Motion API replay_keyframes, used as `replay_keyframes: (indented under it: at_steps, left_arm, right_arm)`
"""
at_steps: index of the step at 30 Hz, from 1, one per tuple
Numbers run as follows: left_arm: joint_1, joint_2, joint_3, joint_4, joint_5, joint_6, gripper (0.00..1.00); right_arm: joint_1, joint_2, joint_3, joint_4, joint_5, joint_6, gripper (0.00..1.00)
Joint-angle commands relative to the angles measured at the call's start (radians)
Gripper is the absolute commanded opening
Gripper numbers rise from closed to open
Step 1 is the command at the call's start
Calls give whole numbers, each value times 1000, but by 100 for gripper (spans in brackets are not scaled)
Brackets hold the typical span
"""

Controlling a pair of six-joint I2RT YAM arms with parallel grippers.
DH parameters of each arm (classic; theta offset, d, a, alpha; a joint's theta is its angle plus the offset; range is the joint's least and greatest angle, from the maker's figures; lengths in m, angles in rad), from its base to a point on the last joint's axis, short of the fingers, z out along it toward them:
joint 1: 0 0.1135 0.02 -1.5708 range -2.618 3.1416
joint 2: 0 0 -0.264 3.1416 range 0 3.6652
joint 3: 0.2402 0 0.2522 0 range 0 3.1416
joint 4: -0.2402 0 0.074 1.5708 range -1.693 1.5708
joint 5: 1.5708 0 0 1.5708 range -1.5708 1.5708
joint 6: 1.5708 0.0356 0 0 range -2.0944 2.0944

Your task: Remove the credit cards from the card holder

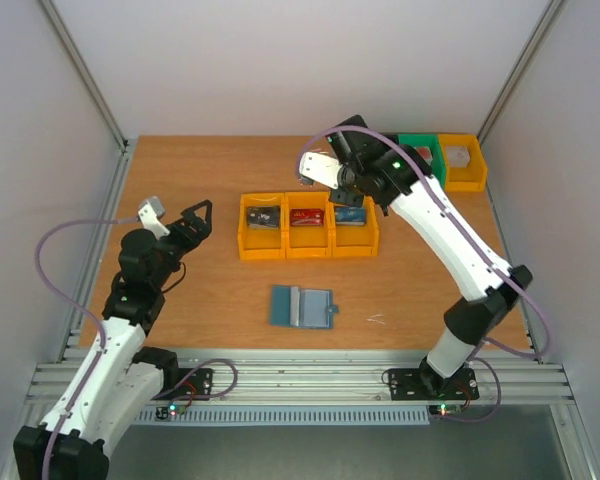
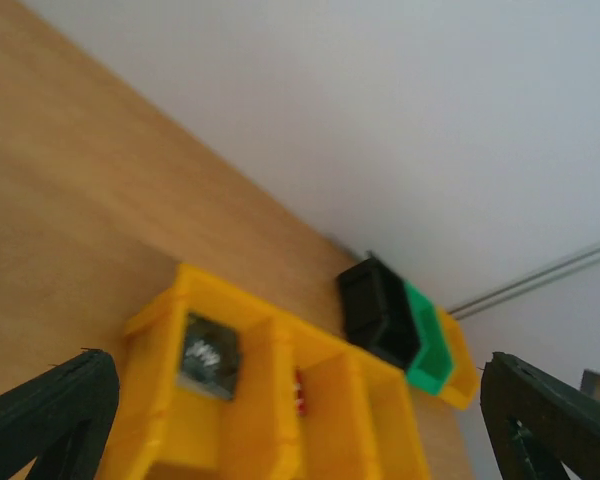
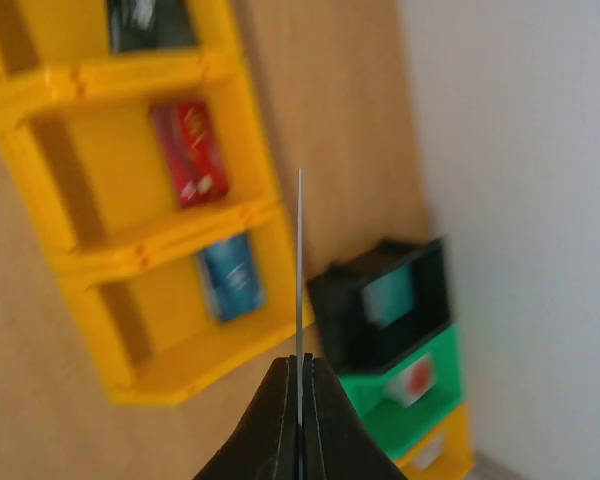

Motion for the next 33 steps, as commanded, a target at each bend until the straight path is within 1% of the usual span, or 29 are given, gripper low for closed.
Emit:
replay_keyframes:
  at_steps: [1,5,14,20,33]
  left_arm:
    - [27,-3,-74,2,-65,57,99]
    - [46,-4,-134,-11,-73,58,99]
    - [71,-34,-210,-35,-96,92,100]
    - [93,-23,-215,-36,-105,95,100]
    - [139,59,-194,-85,-96,73,99]
  right_arm:
    - [-63,69,-23,-236,-3,138,1]
    - [-97,100,-60,-204,16,140,1]
    - [-125,223,-138,-42,104,87,1]
    - [-159,293,-177,87,154,37,1]
    - [-199,396,-271,311,158,-78,1]
